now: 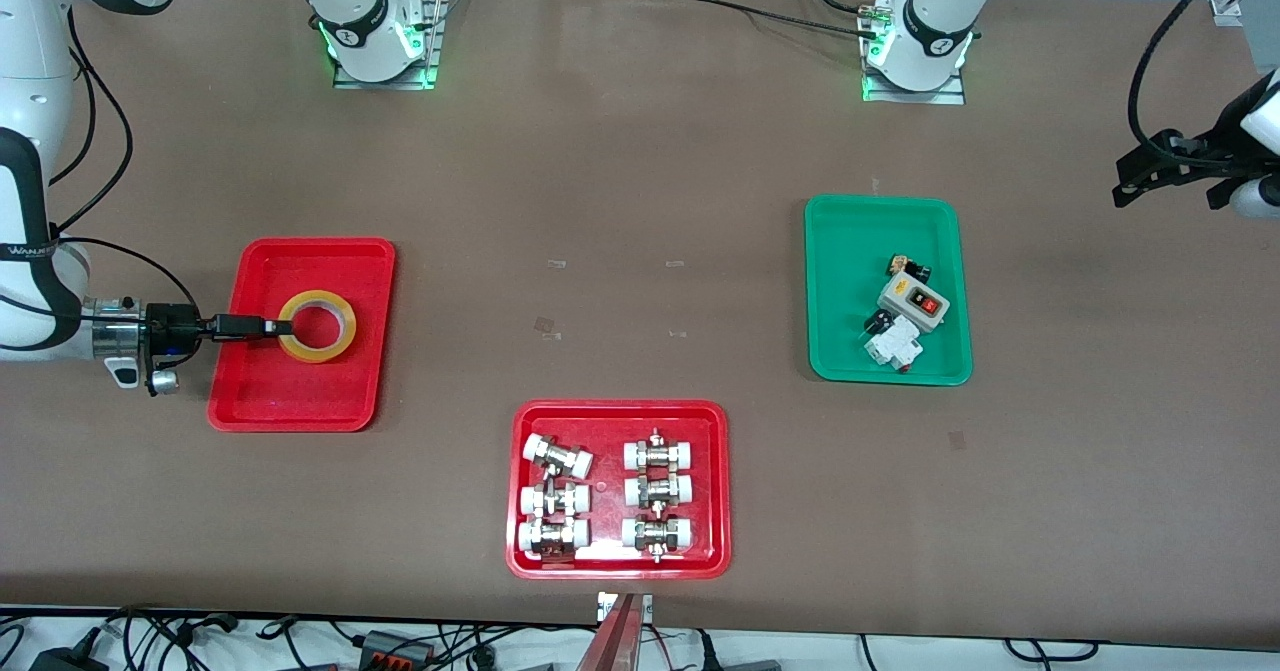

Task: Left arm passes tape to right arm into tray
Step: 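Lower the tape roll into the empty red tray with the right gripper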

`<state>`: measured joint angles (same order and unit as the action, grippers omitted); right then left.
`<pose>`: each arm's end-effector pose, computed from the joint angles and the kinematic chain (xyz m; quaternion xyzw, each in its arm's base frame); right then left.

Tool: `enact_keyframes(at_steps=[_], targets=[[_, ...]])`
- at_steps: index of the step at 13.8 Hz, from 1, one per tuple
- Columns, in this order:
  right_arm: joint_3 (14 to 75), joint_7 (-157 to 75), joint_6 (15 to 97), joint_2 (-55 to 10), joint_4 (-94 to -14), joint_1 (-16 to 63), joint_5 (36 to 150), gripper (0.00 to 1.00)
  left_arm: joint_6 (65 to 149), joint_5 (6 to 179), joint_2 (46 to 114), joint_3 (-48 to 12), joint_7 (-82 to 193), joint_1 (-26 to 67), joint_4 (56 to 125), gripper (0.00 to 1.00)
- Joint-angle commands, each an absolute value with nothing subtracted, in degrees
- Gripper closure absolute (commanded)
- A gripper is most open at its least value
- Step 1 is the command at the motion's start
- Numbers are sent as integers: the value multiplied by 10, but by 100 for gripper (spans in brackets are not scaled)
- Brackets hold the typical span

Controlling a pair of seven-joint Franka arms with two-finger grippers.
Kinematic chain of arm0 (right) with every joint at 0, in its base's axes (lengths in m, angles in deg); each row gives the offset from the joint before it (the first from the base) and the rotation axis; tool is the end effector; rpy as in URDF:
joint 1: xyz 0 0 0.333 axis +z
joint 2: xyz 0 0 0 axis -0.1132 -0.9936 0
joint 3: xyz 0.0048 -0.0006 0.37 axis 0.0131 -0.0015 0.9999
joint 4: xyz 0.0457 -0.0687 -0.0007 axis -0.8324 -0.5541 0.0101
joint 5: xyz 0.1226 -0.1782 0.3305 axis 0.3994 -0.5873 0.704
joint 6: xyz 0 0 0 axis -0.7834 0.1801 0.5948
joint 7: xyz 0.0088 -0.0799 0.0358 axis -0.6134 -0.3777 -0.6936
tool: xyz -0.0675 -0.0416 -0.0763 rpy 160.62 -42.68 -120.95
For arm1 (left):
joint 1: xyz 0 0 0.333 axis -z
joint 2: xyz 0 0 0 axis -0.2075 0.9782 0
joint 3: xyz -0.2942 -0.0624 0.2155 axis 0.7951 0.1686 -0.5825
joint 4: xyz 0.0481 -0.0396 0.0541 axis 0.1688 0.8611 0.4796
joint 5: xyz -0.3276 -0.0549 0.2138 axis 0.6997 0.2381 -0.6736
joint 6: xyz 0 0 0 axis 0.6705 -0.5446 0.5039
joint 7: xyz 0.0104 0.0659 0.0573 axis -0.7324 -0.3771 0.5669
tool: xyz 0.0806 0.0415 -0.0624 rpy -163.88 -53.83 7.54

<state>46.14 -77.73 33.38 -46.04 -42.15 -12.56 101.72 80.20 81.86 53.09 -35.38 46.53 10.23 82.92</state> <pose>0.6565 -0.1854 0.1985 -0.8860 0.0043 0.0946 0.4540 0.5490 0.0121 0.6763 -0.9998 0.0150 -0.0016 0.0140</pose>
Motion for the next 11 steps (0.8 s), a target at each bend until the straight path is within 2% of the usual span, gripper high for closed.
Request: enact_keyframes(at_steps=[1,2,3,4,8,11], targets=[[470,-793,337,-468,-408,-137,1014,70,803,805,515,-355,463,104,836,0],[470,-794,337,-468,-408,-137,1014,69,803,809,516,-357,463,103,831,0],[470,-793,337,-468,-408,-136,1013,47,801,810,516,-359,463,102,827,0],[470,-791,336,-467,-408,-136,1015,0,799,810,516,-361,463,102,827,0],[470,-790,342,-462,-390,-133,1002,0,793,813,515,-353,477,102,825,0],[470,-788,360,-460,-369,-122,938,0,779,816,516,-351,476,103,824,0]])
